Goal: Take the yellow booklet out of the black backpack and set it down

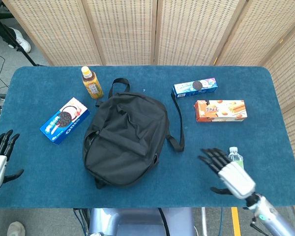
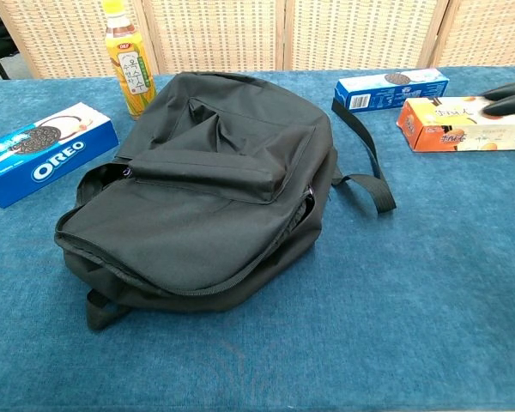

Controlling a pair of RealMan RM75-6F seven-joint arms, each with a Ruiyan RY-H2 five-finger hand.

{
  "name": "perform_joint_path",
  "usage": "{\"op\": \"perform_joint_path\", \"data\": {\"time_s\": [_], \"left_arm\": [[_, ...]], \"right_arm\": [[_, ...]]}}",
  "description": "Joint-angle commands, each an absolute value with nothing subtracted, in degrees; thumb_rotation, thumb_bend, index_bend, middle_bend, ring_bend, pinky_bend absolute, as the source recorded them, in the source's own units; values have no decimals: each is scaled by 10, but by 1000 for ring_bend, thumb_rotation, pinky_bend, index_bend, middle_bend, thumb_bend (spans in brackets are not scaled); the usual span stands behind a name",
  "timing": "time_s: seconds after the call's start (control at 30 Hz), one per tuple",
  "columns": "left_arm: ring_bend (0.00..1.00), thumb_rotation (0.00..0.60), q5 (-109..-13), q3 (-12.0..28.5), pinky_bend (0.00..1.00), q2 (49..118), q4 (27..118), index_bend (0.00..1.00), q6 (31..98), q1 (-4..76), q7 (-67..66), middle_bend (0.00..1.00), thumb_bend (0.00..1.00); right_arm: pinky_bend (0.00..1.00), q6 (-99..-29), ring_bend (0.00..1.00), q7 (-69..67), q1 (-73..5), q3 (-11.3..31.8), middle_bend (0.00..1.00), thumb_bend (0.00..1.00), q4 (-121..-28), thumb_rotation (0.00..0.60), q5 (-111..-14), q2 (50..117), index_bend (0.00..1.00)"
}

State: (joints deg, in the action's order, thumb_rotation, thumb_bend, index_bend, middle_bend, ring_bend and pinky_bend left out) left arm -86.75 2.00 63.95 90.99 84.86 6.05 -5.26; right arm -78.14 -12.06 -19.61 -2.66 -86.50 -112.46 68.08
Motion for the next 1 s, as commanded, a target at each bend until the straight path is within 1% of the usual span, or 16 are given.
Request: {"op": "perform_joint_path", "data": {"time_s": [0.03,0.3,0.37,0.5,0.57,0.67,0.77,0.87,1.0], "left_arm": [[0,600,-861,25,111,641,909,0,851,60,-55,0,11],[0,600,-837,32,111,645,902,0,840,62,-53,0,13],[0,600,-834,33,111,644,901,0,841,60,-51,0,13],[0,600,-831,34,111,643,898,0,843,59,-45,0,15],[0,600,-821,37,111,643,894,0,839,57,-37,0,16],[0,600,-818,39,112,643,891,0,838,58,-33,0,16],[0,600,-816,40,111,642,890,0,839,57,-30,0,18],[0,600,-815,40,111,642,889,0,838,57,-29,0,19],[0,600,-817,39,111,643,889,0,840,56,-30,0,19]], "right_arm": [[64,-731,0,-133,-256,-22,0,0,-842,600,-1164,727,7],[64,-617,0,-100,-336,-2,0,0,-826,600,-1143,815,46],[68,-602,0,-87,-348,4,0,0,-814,600,-1137,839,64],[92,-601,0,-47,-357,20,20,0,-792,600,-1116,889,97],[107,-601,0,-11,-368,36,36,0,-767,600,-1108,935,118],[141,-626,0,4,-373,45,51,0,-746,600,-1104,966,137],[145,-638,0,9,-381,53,51,0,-743,600,-1094,982,138],[152,-633,0,12,-391,54,58,0,-743,600,-1085,989,143],[180,-616,31,15,-400,56,116,0,-749,600,-1056,1001,183]]}}
